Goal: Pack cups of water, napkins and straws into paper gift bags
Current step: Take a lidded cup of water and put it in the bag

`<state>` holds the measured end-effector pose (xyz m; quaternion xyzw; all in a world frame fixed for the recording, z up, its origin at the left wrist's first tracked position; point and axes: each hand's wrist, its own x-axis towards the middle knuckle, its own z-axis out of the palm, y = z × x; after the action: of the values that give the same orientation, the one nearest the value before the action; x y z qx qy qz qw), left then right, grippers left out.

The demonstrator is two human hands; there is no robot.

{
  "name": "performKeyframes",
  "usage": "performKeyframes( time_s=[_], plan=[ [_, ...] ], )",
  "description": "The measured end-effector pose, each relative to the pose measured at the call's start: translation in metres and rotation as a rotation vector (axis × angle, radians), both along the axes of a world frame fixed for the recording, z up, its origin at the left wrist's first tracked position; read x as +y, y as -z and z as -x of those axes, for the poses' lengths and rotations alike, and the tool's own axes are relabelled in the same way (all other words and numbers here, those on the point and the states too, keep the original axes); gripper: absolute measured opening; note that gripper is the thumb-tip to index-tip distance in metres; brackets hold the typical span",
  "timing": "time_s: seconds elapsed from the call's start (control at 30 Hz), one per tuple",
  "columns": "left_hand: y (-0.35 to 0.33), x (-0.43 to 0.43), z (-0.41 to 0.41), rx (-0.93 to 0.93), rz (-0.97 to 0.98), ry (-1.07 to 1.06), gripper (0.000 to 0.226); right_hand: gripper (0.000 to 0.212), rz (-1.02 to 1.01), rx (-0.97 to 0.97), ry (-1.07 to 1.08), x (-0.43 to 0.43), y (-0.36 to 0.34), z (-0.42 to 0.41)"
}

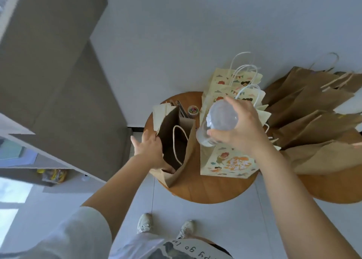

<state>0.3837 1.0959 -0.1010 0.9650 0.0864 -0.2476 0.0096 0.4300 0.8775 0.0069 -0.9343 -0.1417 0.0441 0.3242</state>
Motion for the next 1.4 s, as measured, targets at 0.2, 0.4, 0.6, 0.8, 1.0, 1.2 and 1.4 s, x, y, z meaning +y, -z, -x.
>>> performKeyframes(
  time_s=[0.2, 0.4, 0.6, 0.8, 1.0, 1.2, 1.4],
  plan=[
    [-0.012, 0.01, -0.013, 0.034, -0.085, 0.209, 0.122, 0.094, -0.025, -0.064, -0.136, 0.02, -0.013, -0.039],
    [-0.011, 0.021, -0.023, -0.009, -0.085, 0.251, 0.13, 0.099, 0.008, 0.151, -0.2, 0.051, 0.038, -0.04],
    [-0.012, 0.036, -0.03, -0.039, 0.203, -0.123, 0.104, 0.099, 0.242, 0.089, -0.169, 0.046, 0.07, -0.038],
    [-0.01, 0.041, -0.045, -0.141, 0.408, -0.244, 0.056, 0.102, 0.539, 0.031, -0.549, 0.041, 0.064, -0.031],
    [-0.002, 0.037, -0.05, -0.116, 0.401, -0.107, 0.056, 0.106, 0.734, 0.094, -0.761, 0.076, 0.072, -0.041],
    [0.007, 0.043, -0.046, -0.054, 0.376, -0.033, 0.073, 0.099, 0.8, 0.468, -0.54, 0.117, 0.125, -0.067],
    [0.004, 0.048, -0.05, -0.014, 0.257, 0.091, 0.096, 0.104, 0.836, 0.591, -0.474, 0.13, 0.173, -0.063]
  ],
)
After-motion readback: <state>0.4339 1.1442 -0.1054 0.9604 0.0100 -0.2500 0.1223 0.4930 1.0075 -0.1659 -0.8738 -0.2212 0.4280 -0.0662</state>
